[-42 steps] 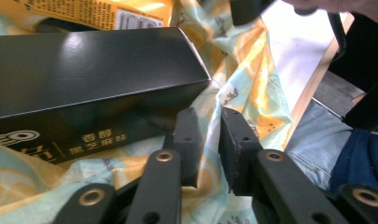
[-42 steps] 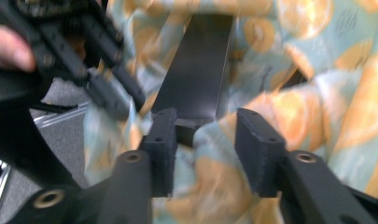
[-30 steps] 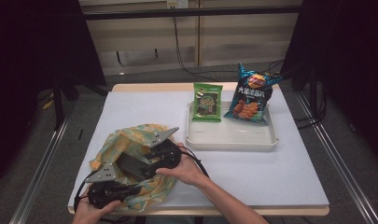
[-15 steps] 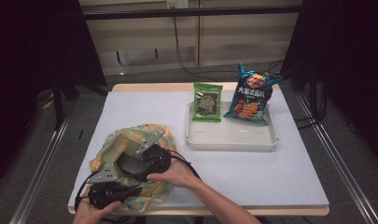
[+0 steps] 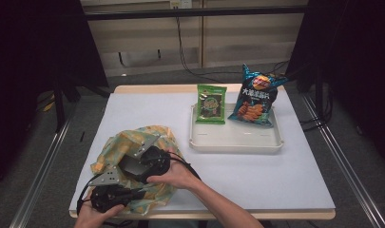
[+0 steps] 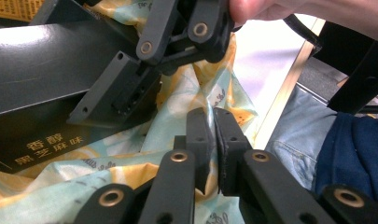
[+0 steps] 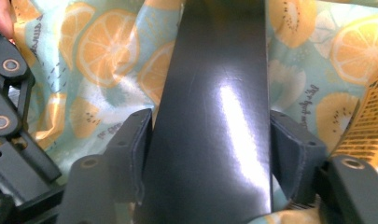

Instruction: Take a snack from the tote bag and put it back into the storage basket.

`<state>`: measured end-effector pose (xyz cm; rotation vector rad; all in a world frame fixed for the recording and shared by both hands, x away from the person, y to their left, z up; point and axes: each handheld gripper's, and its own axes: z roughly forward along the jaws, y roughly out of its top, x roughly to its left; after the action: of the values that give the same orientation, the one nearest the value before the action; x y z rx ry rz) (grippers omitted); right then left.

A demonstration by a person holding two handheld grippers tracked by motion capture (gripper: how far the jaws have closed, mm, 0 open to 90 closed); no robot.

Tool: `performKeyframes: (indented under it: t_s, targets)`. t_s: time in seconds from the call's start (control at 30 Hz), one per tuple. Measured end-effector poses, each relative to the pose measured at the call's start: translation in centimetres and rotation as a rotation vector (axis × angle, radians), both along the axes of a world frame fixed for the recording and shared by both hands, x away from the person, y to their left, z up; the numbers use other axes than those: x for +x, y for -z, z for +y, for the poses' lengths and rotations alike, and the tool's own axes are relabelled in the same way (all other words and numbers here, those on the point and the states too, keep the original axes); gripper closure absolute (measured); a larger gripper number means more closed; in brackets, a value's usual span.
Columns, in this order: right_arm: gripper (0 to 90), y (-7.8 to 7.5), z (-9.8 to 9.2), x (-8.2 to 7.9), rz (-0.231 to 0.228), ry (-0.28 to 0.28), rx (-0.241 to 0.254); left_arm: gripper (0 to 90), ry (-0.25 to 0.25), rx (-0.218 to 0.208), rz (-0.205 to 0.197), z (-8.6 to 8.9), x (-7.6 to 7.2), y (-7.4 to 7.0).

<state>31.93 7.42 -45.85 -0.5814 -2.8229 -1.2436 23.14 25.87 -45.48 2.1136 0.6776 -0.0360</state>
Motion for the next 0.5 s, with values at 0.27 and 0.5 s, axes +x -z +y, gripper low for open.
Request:
performKeyframes:
  t_s: [0.27,0.5]
  targets:
    - [43.0,-0.5,-0.6,0.6,0.019,0.021,0.013,79.5,-0.003,-0.005,-0.004,-0.1,0.0,0.0]
    - [43.1,-1.5,-0.6,0.8,0.029,0.034,0.028,75.3,-0.002,0.016,-0.015,-0.2,0.1,0.0]
